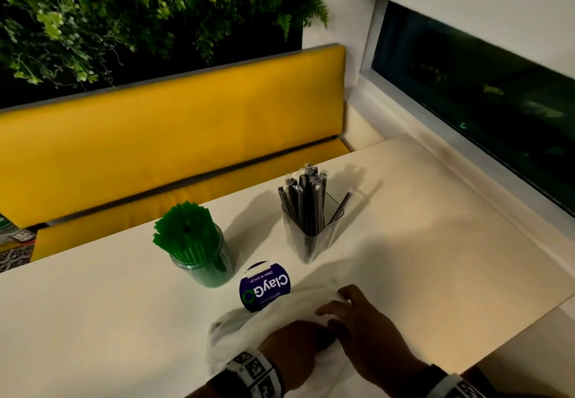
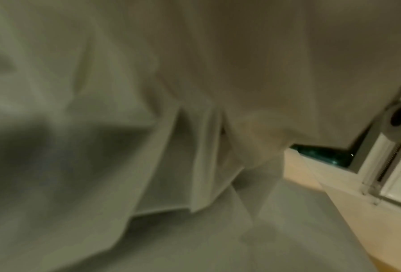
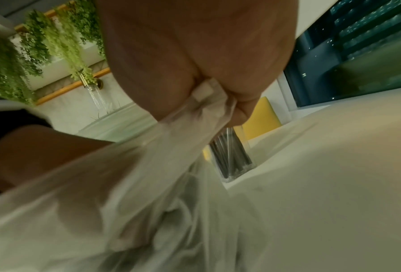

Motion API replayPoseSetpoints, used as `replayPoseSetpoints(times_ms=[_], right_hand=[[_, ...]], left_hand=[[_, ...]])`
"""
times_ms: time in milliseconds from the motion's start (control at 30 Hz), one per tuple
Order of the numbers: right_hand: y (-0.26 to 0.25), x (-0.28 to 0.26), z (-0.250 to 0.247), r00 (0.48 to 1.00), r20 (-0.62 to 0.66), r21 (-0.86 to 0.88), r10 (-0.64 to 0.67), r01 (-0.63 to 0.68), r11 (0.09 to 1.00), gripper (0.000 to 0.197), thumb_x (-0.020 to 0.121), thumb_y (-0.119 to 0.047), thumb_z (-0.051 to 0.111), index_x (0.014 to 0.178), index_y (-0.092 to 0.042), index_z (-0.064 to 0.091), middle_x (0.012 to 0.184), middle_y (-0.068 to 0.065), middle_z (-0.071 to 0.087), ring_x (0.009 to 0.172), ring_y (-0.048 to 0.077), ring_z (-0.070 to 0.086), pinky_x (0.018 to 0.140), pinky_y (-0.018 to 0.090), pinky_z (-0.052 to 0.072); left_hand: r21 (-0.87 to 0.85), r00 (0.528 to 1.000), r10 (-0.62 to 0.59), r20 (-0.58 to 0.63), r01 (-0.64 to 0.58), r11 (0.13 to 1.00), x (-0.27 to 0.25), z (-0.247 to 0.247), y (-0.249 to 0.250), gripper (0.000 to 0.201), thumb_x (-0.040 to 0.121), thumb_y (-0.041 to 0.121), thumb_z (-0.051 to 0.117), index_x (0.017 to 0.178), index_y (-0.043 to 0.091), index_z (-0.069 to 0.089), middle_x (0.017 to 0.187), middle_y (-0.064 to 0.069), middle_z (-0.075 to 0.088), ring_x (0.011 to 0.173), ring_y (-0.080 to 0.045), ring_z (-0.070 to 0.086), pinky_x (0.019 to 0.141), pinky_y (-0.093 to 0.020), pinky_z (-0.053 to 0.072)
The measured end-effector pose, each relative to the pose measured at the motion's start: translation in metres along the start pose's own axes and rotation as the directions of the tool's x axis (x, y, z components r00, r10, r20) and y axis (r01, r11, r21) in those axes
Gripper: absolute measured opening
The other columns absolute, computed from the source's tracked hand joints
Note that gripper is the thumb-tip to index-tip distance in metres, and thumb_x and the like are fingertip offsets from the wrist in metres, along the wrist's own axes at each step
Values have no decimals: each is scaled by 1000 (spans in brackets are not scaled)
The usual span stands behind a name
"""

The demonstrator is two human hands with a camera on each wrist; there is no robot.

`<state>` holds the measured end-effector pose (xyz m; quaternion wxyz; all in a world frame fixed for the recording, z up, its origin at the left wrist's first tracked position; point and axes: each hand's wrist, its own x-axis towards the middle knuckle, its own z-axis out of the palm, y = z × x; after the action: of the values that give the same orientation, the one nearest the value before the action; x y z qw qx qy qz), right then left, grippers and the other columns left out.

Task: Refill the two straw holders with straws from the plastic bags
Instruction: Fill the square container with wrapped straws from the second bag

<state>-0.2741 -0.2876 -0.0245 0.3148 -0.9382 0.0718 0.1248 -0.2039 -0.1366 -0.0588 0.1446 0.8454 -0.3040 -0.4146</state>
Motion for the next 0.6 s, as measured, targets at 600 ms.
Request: replayPoseSetpoints(times_ms=[600], right_hand=[[20,8,-6,998,-54,-38,43,-45,998,20,94,-17,46,94,-38,48,98,-19,44,66,13,54,60,23,44]], left_hand=[[-508,628,191,-754,-743,436,-87,-186,68,20,89,7,67,80,24,71,80,-6,72,86,-23,70,82,-32,56]])
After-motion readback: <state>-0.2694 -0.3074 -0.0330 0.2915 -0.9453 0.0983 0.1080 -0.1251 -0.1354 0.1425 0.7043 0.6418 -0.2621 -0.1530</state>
